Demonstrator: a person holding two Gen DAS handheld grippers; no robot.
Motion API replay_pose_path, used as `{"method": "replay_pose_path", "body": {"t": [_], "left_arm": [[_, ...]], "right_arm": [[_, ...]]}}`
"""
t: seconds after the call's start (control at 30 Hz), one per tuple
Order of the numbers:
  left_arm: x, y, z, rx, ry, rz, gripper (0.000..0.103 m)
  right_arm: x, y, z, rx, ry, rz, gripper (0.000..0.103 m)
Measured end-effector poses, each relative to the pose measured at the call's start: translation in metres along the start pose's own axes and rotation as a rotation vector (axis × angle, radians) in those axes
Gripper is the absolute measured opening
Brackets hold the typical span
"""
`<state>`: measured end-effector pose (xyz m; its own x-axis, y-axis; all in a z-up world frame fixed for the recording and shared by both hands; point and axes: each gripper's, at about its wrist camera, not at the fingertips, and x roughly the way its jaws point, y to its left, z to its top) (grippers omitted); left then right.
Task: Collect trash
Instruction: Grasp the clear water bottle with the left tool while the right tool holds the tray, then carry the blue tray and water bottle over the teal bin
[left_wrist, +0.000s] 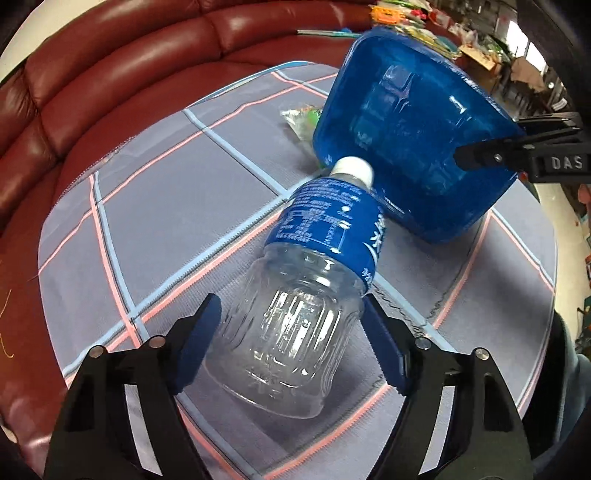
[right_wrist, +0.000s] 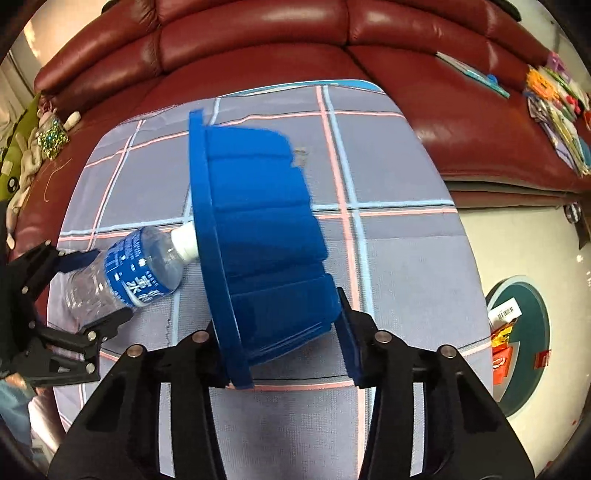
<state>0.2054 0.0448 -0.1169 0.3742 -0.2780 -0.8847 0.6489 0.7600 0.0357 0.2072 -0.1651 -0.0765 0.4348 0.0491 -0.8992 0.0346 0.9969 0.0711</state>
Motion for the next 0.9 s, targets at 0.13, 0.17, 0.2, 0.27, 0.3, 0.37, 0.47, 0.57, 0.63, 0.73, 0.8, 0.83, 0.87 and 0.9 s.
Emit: {"method": "replay_pose_path", "body": {"t": [0.13,0.17,0.2,0.27,0.3,0.37,0.47,0.57,0.63,0.73,0.8,0.83,0.87,0.9], "left_arm": [[0.000,-0.007,0.000,-0.010,0.022,0.016,0.079],[0.002,-0.008,0.000,-0.018,0.030,0.012,0.080],[0.005,-0.010,0.003,-0.030,0.039,0.015,0.081],[0.011,-0.014,0.006,-0.043,0.053,0.033,0.082],[0.014,-0.016,0.006,-0.046,0.054,0.036,0.082],[0.016,-0.019,0.009,-0.058,0.046,0.028,0.083],[0.017,-0.028,0.011,-0.068,0.040,0.018,0.082],[0.015,-0.041,0.013,-0.052,0.038,0.045,0.081],[0.012,-0.046,0.014,-0.066,0.033,0.054,0.081],[0.005,-0.052,0.015,-0.084,0.011,0.060,0.081],[0.000,-0.056,0.014,-0.091,0.009,0.060,0.081],[-0.002,-0.059,0.014,-0.093,0.008,0.060,0.081],[-0.006,-0.062,0.014,-0.092,0.004,0.065,0.081],[-0.008,-0.063,0.014,-0.091,-0.002,0.069,0.081]], "right_arm": [[0.002,-0.014,-0.006,0.025,0.004,-0.013,0.030],[0.003,-0.017,-0.007,0.030,0.003,-0.020,0.029],[0.003,-0.020,-0.008,0.037,0.001,-0.022,0.028],[0.003,-0.027,-0.011,0.051,-0.003,-0.022,0.028],[0.002,-0.031,-0.012,0.058,-0.007,-0.026,0.027],[0.001,-0.038,-0.016,0.071,-0.014,-0.033,0.027],[-0.001,-0.047,-0.021,0.089,-0.021,-0.037,0.026],[-0.004,-0.055,-0.025,0.111,-0.031,-0.026,0.026],[-0.009,-0.062,-0.027,0.125,-0.041,-0.013,0.025],[-0.015,-0.067,-0.031,0.129,-0.053,-0.005,0.024],[-0.019,-0.070,-0.033,0.132,-0.060,0.000,0.024],[-0.020,-0.072,-0.034,0.136,-0.065,0.000,0.024],[-0.023,-0.074,-0.035,0.142,-0.070,-0.001,0.024],[-0.025,-0.078,-0.036,0.149,-0.075,-0.006,0.024]]}}
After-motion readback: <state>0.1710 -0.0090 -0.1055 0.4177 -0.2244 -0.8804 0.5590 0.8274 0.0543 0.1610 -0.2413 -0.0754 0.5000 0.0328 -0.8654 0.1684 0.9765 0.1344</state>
